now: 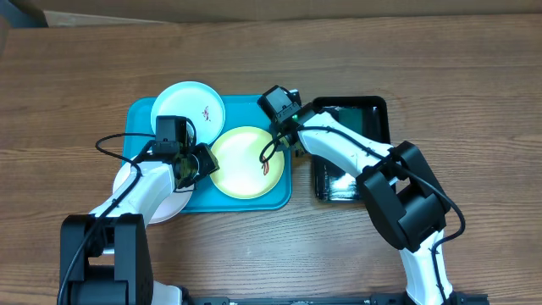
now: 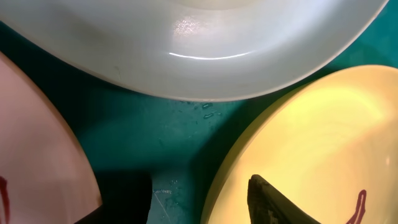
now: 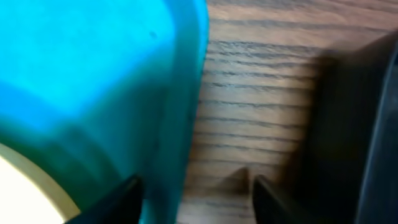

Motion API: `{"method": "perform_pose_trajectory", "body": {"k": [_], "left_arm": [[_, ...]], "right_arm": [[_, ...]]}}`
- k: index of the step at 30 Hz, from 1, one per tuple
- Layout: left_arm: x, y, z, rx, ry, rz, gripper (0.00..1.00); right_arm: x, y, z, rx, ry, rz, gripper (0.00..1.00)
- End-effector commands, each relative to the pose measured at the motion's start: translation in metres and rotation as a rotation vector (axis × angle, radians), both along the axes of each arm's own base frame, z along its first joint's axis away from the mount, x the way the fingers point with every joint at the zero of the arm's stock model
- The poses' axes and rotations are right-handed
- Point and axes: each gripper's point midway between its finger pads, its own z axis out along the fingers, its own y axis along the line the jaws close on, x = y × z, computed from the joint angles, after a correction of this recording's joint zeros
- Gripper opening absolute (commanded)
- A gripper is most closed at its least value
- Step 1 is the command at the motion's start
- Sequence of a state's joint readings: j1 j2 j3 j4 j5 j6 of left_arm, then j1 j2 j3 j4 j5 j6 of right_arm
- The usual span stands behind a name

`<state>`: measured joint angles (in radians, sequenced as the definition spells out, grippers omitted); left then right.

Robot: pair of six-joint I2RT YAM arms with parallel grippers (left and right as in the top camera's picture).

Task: Clean dirty plates on tray and stack at the side
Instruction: 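Move right gripper back over the green sponge in the black tray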

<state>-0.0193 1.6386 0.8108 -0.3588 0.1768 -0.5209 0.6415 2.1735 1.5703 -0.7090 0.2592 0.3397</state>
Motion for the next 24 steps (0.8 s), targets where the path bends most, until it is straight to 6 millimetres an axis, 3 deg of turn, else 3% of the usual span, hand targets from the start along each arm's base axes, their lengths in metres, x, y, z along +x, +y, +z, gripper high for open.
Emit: {"method": "perform_pose_trajectory", "body": {"k": [1, 8, 15, 19, 24], "left_arm": [[0.005, -0.004, 0.002, -0.006, -0.004, -0.031, 0.52], [0.015, -0.005, 0.02, -0.003, -0.007, -0.057, 0.51], [0.024, -0.011, 0.037, 0.011, -0.019, -0.095, 0.5], [0.023, -0.015, 0.038, 0.081, -0.01, -0.115, 0.5], [0.013, -0.025, 0.036, 0.177, 0.02, -0.164, 0.53]], "right_arm": [[0.02, 0.01, 0.028, 0.062, -0.043, -0.008, 0.64], [0.029, 0.029, 0.075, 0.187, -0.009, 0.021, 0.65], [0.033, 0.009, 0.114, 0.228, 0.05, -0.017, 0.65], [0.037, -0.026, 0.13, 0.277, 0.115, -0.085, 0.67], [0.033, -0.098, 0.126, 0.234, 0.213, -0.237, 0.7]]}}
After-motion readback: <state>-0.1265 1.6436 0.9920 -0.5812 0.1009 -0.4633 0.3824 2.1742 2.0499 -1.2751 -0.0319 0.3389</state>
